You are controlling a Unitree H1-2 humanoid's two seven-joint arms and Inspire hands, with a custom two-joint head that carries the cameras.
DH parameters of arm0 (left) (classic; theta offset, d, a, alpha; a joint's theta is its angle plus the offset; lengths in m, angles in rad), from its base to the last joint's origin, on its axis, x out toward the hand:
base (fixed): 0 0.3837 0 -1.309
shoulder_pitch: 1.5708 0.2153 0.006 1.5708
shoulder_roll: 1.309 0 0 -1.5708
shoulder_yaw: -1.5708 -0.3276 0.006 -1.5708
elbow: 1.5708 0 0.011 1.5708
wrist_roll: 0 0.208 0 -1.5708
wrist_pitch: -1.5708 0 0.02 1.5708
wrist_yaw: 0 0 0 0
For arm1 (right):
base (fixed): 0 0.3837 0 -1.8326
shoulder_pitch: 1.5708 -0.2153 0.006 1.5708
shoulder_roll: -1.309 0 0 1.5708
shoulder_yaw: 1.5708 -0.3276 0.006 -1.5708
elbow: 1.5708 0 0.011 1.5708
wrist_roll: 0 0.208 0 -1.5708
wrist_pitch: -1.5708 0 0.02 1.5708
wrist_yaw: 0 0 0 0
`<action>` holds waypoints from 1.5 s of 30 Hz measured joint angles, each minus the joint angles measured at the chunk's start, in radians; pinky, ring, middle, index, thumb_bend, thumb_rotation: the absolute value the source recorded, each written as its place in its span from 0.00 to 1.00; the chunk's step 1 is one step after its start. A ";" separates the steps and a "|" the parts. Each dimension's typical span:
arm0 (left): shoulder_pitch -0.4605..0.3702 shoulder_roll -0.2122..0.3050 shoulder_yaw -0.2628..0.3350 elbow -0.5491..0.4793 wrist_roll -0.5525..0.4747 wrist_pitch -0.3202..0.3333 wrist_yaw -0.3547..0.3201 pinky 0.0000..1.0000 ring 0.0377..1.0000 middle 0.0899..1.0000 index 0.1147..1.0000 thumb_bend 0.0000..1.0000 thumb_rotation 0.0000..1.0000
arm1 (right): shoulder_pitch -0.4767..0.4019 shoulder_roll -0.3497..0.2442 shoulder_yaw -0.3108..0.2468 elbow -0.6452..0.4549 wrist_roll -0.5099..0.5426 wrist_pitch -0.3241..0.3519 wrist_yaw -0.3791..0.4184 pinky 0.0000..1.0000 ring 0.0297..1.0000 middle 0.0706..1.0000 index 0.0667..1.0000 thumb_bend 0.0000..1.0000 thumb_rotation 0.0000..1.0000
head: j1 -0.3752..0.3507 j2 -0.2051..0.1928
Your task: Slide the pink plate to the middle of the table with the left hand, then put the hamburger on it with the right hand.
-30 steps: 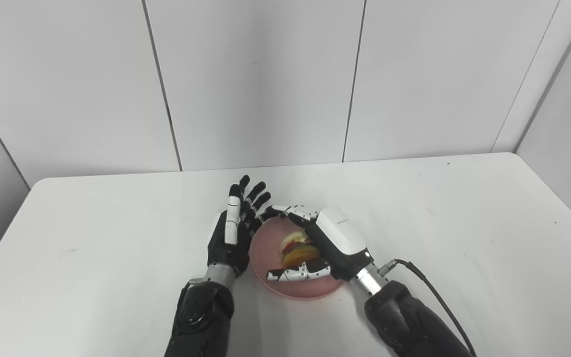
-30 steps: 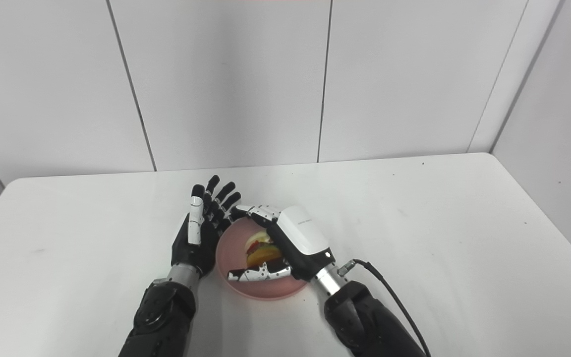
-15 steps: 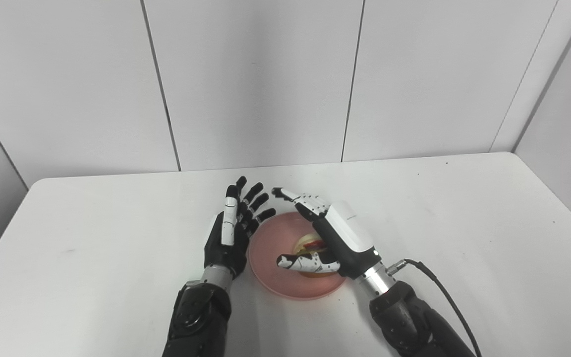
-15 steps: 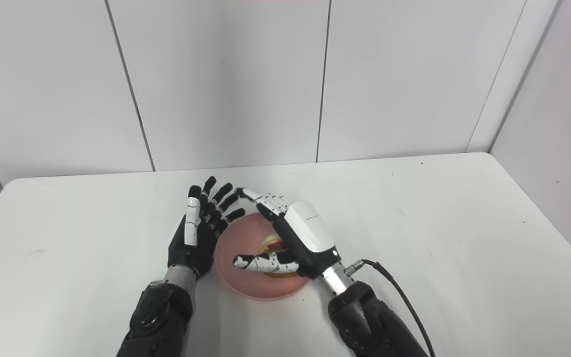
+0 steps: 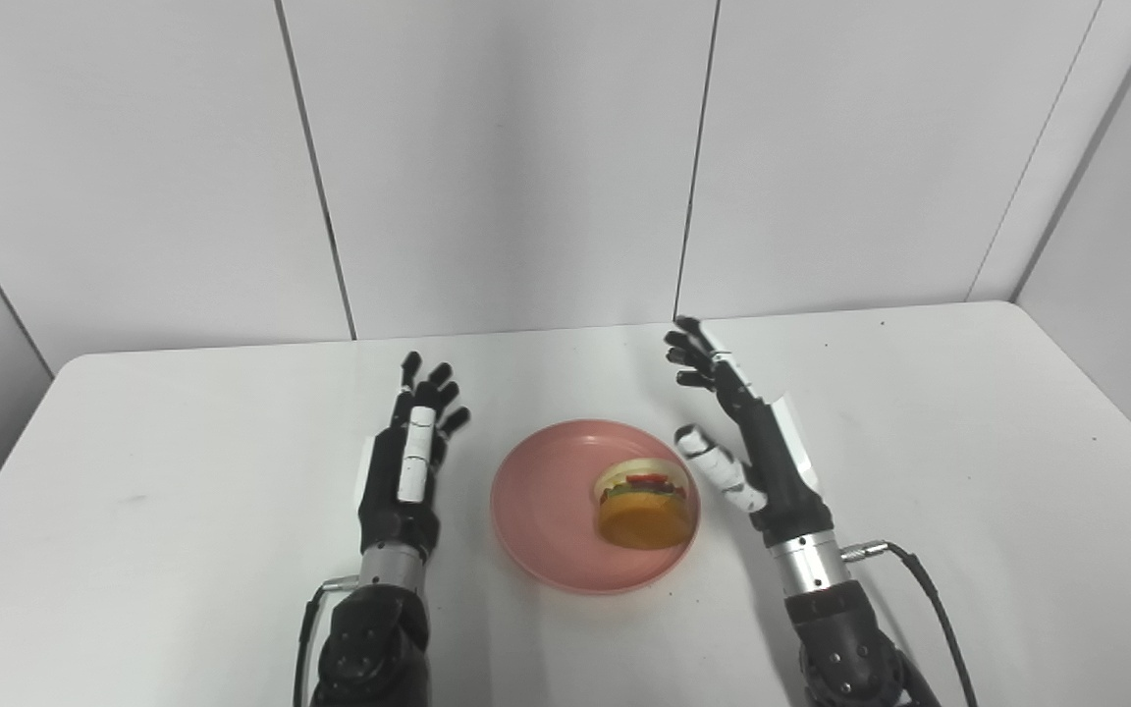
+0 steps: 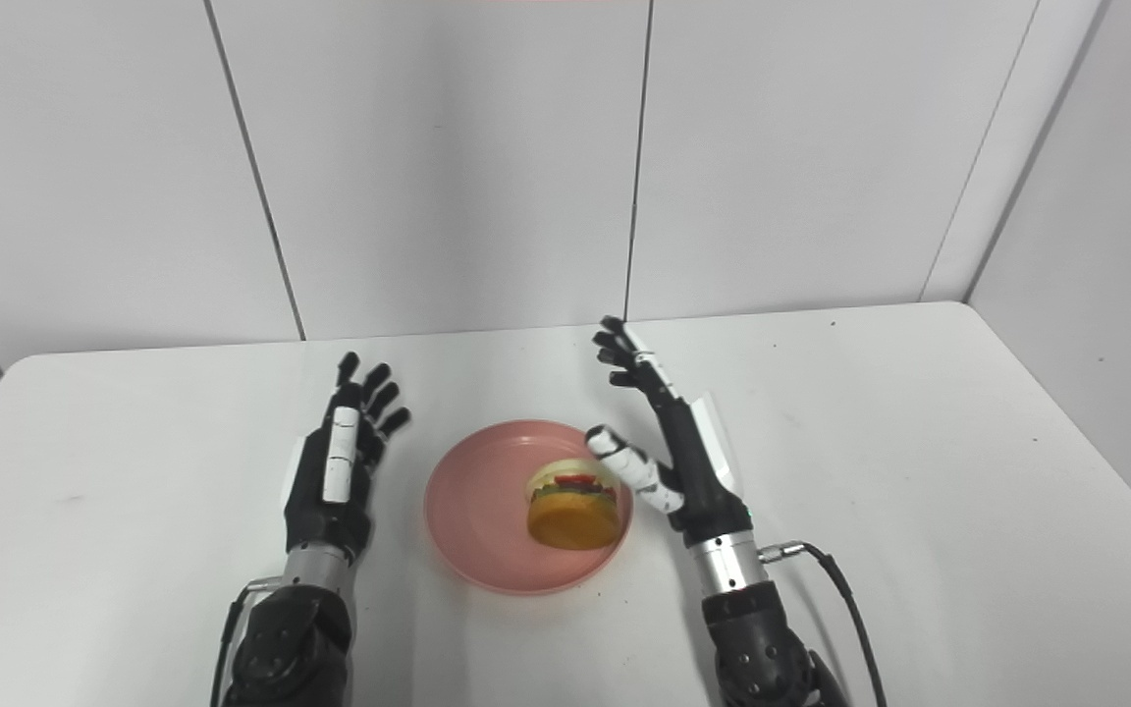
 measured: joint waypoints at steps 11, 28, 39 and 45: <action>0.053 0.007 -0.031 -0.072 0.097 -0.009 0.073 0.98 1.00 1.00 1.00 0.79 0.94 | 0.006 0.074 -0.106 0.041 0.228 0.150 0.039 0.83 0.84 0.87 0.89 0.82 1.00 | 0.020 0.005; 0.072 0.034 -0.059 -0.106 0.065 0.098 0.052 1.00 0.99 1.00 1.00 0.79 0.95 | -0.011 0.084 -0.111 0.059 0.148 0.276 0.002 0.83 0.87 0.90 0.89 0.78 1.00 | 0.025 0.011; 0.081 0.039 -0.063 -0.125 0.051 0.134 0.047 0.98 1.00 1.00 1.00 0.79 0.95 | -0.012 0.088 -0.108 0.061 0.110 0.276 0.002 0.84 0.88 0.90 0.88 0.77 1.00 | 0.044 0.023; 0.087 0.040 -0.067 -0.133 0.051 0.149 0.047 0.98 1.00 1.00 1.00 0.80 0.95 | -0.012 0.089 -0.111 0.061 0.110 0.277 0.003 0.83 0.88 0.91 0.89 0.79 1.00 | 0.089 0.041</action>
